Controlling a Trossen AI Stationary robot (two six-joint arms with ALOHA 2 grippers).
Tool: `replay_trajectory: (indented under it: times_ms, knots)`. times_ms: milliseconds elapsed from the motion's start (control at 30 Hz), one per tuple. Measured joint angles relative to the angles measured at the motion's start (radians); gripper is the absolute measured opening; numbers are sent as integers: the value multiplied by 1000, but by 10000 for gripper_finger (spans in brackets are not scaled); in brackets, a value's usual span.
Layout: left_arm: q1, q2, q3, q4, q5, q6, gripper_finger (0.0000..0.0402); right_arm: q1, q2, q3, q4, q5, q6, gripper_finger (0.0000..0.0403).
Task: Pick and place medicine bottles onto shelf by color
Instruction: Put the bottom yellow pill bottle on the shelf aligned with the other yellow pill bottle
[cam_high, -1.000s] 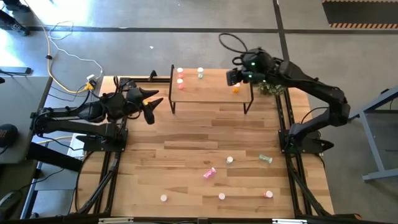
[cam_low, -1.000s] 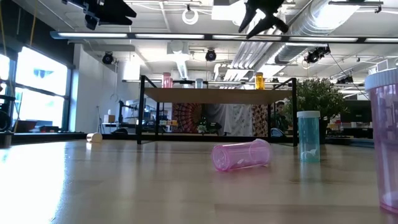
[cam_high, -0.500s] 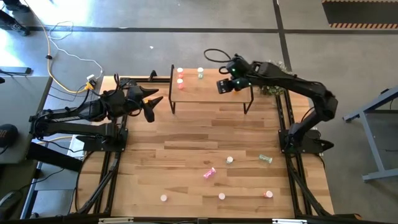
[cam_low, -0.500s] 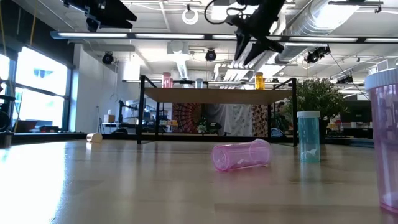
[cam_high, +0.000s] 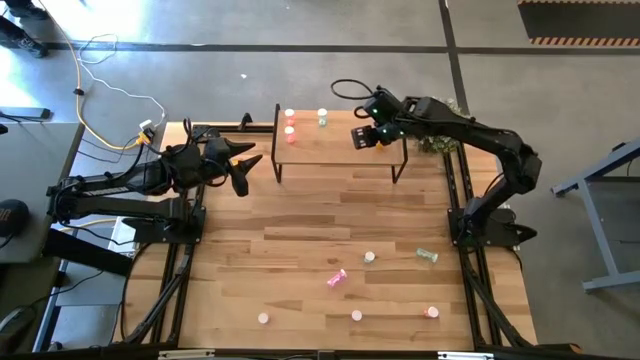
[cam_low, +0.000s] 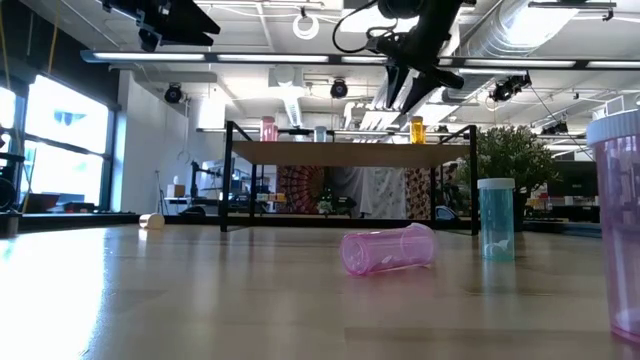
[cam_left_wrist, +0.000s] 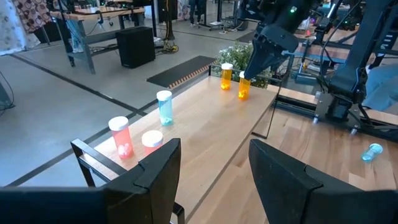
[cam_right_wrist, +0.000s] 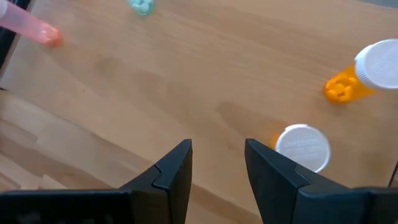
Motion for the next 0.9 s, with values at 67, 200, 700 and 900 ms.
replay_trajectory:
  times_ms: [67,200,700,900]
  knots:
    - [0,0,0,0,0,0,179,-4,0,0,0,0,3,137]
    - [0,0,0,0,-2,0,179,-10,0,0,-14,2,5,137]
    - [0,0,0,0,-2,0,179,-13,0,0,-62,51,25,137]
    - [0,0,0,0,-2,0,179,-13,0,0,-64,64,24,137]
